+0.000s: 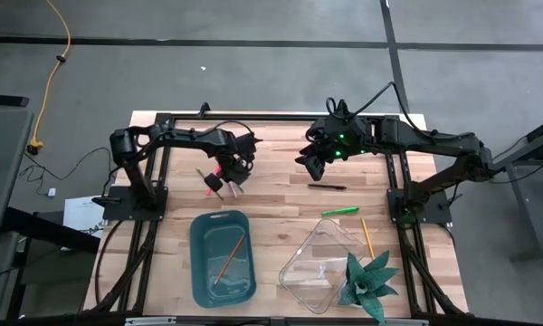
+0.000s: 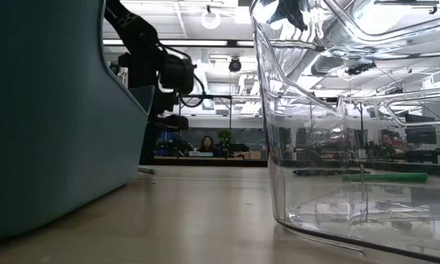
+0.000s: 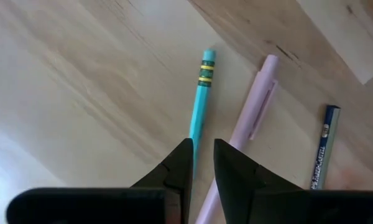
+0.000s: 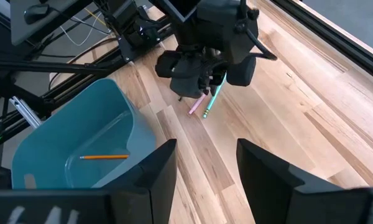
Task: Sort pens & pencils
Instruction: Put the light blue pencil into the blue bin
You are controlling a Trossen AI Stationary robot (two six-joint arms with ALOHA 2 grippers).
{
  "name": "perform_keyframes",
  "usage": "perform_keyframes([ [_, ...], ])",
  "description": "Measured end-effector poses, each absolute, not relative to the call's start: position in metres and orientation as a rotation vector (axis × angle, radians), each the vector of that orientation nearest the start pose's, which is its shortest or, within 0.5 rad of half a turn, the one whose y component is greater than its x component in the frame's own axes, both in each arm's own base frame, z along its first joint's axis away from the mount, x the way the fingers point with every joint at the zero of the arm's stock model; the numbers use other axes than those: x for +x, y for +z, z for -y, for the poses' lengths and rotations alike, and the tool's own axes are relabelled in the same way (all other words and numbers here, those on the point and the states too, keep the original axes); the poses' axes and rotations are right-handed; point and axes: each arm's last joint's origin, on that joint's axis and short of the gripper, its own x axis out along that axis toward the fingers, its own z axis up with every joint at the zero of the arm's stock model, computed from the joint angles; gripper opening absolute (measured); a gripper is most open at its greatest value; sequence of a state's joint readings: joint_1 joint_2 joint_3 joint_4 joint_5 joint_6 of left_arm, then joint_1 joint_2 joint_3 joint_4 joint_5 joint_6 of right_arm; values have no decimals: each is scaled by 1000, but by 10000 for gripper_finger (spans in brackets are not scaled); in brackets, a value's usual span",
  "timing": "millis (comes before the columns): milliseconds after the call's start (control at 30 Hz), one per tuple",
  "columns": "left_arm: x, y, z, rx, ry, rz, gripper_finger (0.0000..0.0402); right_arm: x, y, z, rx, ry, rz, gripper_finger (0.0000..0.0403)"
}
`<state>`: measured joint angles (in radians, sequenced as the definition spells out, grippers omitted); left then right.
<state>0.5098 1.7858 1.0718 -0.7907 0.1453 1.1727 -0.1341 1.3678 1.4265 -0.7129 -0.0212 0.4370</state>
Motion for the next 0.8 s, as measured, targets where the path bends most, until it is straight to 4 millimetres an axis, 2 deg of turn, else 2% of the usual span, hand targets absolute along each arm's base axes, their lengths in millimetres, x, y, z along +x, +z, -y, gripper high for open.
perform_keyframes([
  [800,275,136,-148,493,-552,-1388,53,282,377,38,458,-266,-617,158],
])
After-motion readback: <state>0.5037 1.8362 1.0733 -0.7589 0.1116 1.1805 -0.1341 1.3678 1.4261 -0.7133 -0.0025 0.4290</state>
